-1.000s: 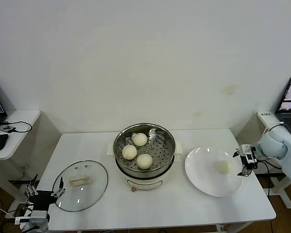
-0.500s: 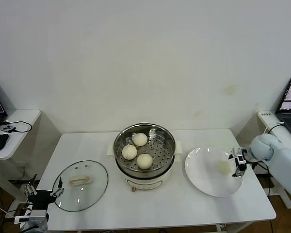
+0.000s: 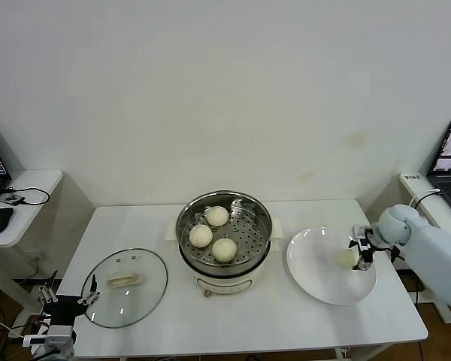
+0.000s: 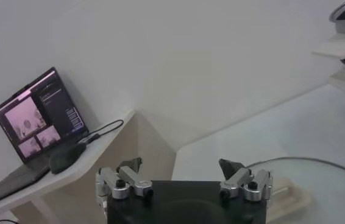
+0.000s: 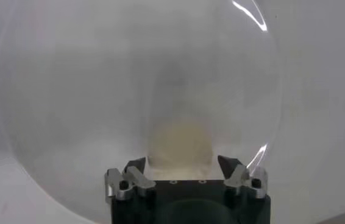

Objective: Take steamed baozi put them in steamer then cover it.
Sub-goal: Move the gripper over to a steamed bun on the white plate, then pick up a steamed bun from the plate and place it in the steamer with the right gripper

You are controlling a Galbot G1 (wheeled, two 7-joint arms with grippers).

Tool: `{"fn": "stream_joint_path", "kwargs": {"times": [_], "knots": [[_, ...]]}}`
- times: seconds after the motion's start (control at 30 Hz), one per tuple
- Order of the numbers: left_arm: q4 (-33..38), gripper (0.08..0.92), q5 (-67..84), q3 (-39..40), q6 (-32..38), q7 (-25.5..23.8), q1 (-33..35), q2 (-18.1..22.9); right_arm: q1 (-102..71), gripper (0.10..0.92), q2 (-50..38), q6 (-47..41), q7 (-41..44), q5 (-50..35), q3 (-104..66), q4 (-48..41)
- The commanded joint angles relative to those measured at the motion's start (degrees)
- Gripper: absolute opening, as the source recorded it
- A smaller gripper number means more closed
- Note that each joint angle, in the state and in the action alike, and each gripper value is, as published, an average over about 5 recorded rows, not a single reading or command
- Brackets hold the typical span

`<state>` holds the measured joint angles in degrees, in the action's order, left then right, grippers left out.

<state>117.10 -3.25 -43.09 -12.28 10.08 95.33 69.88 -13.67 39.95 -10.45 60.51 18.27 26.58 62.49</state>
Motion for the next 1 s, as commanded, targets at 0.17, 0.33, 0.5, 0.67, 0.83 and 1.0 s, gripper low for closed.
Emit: {"fn": "stream_joint_path", "kwargs": {"times": [0.17, 0.33, 0.5, 0.67, 0.83, 1.0], "knots": [[0.07, 0.823, 0.07, -0.02, 0.06, -0.02, 0.1, -0.02, 0.58, 0.606, -0.05, -0.44, 2.59, -0.31, 0.7, 0.22], [0.15, 0.823, 0.09, -0.03, 0.07, -0.01, 0.07, -0.1, 2.0, 0.558, -1.71, -1.22, 3.06, -1.49, 1.63, 2.75], [0.14, 0.823, 0.18, -0.03, 0.08, -0.02, -0.01, -0.35, 7.93, 0.551, -6.38, -2.94, 3.63, -5.1, 6.68, 8.54], [0.24, 0.823, 0.32, 0.18, 0.07, -0.04, -0.39, -0.69, 18.5, 0.559, -11.3, -6.15, 3.95, -13.06, 14.54, 16.68], [0.33, 0.823, 0.3, 0.79, 0.03, -0.08, -0.88, -0.83, 33.44, 0.566, -11.91, -10.29, 3.16, -24.2, 24.81, 23.84], [0.5, 0.823, 0.29, 1.21, 0.0, -0.14, -1.17, -0.88, 47.87, 0.568, -6.37, -14.69, 0.42, -32.97, 34.99, 27.34]]}}
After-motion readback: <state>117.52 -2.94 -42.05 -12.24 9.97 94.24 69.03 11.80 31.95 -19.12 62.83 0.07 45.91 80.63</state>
